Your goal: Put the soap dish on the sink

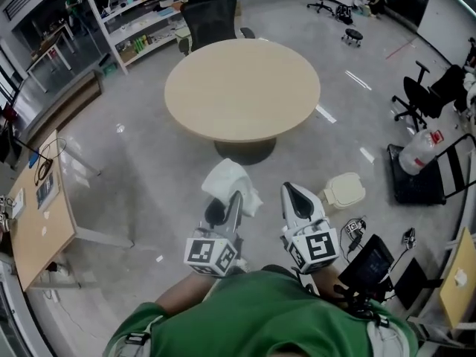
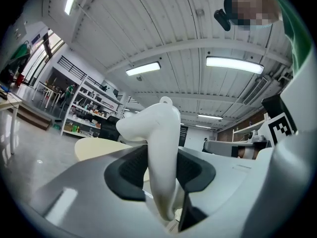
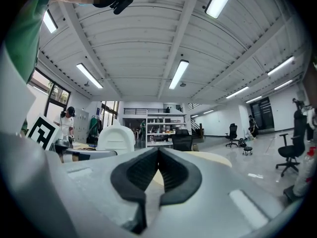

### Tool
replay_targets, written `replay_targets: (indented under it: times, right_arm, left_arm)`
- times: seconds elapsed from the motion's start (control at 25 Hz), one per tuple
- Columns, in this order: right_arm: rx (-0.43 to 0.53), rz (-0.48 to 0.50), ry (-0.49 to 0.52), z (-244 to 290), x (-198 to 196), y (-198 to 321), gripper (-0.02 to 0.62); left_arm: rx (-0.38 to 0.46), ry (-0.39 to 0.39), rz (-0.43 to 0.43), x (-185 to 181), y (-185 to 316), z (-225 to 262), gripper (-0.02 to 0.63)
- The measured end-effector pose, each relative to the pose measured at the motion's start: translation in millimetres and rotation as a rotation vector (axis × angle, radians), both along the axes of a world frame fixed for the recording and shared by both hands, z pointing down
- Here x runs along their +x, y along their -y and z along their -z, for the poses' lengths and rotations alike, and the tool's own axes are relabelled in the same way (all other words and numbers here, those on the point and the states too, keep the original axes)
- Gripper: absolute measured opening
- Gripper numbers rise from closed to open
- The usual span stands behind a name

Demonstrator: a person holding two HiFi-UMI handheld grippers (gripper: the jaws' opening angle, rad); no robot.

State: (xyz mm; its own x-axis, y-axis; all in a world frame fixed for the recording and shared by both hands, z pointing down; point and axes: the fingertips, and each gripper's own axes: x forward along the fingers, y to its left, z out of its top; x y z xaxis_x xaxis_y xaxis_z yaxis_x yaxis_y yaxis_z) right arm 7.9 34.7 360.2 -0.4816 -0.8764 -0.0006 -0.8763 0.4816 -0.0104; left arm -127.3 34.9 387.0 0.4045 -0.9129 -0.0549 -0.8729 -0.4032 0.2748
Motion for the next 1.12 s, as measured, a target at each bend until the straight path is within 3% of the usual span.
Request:
replay_targets:
  times: [0.4, 0.8, 1.12]
  right_arm:
    - [-0.011, -0.059, -0.014, -5.5, -7.5, 39.4, 0.003]
    - [-0.007, -0.028, 0.014, -9.7, 26.9, 107.5, 0.003]
    - [-0.009, 0.019, 0.038, -7.7, 72.5, 164.1, 0.002]
  left_arm:
    - [-0.019, -0.008, -0.053, -10.3, 42.8, -7.8, 0.152]
    - [-0.017, 0.015, -0.016, 24.7, 105.1, -8.7, 0.152]
    - [-0.016, 0.034, 0.026, 73.1, 158.3, -3.0, 0.152]
